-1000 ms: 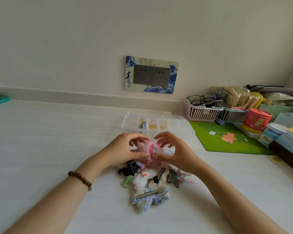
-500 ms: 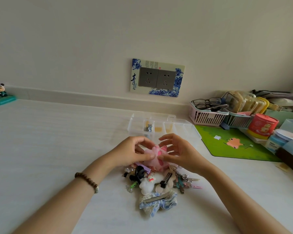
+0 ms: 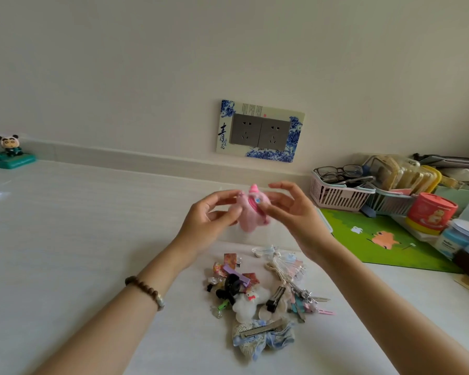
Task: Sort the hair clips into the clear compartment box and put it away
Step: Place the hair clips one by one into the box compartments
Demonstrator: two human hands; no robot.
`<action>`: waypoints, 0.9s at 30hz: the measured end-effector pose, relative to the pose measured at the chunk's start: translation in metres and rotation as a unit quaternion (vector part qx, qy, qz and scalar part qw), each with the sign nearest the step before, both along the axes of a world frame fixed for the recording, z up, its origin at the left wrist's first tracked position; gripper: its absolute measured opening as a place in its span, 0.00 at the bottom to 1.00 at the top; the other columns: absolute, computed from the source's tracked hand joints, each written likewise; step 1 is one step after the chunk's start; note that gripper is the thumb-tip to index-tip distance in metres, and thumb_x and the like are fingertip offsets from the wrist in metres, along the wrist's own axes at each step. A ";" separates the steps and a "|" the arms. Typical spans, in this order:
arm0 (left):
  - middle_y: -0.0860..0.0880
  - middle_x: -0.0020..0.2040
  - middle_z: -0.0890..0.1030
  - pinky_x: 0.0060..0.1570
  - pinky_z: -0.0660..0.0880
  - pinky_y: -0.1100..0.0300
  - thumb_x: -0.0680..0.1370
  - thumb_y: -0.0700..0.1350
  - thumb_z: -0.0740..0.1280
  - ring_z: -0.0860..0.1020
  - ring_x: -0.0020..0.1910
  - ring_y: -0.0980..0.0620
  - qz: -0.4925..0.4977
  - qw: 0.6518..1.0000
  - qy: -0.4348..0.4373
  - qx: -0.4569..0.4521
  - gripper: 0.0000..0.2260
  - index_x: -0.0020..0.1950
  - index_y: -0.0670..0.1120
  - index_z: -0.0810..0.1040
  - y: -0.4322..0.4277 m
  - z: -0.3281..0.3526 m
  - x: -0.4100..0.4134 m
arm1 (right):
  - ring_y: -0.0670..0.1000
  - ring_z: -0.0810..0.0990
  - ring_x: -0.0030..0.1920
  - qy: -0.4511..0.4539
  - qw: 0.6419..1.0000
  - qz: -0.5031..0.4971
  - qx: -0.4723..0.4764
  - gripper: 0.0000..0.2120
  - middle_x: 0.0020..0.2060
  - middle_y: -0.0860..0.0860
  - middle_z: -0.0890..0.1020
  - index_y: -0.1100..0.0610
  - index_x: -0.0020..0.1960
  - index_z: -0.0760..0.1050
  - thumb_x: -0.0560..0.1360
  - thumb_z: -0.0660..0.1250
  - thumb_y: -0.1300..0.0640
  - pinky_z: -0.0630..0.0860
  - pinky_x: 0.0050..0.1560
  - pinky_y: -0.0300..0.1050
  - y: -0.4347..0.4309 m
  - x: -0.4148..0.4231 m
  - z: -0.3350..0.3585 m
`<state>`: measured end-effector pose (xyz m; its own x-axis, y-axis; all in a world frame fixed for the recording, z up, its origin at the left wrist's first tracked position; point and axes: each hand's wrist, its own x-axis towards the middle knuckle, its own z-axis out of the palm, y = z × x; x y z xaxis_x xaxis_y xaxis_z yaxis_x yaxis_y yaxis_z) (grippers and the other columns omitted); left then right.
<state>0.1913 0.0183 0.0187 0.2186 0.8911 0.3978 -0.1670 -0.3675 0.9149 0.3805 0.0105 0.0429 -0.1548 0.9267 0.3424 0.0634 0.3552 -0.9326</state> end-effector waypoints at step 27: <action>0.56 0.68 0.69 0.65 0.61 0.61 0.78 0.52 0.60 0.63 0.68 0.58 0.163 0.923 0.317 0.144 0.14 0.63 0.55 0.73 0.042 -0.041 -0.027 | 0.48 0.75 0.50 -0.419 0.902 -0.044 0.093 0.23 0.50 0.49 0.78 0.54 0.49 0.82 0.80 0.51 0.45 0.67 0.50 0.43 0.074 -0.033 0.003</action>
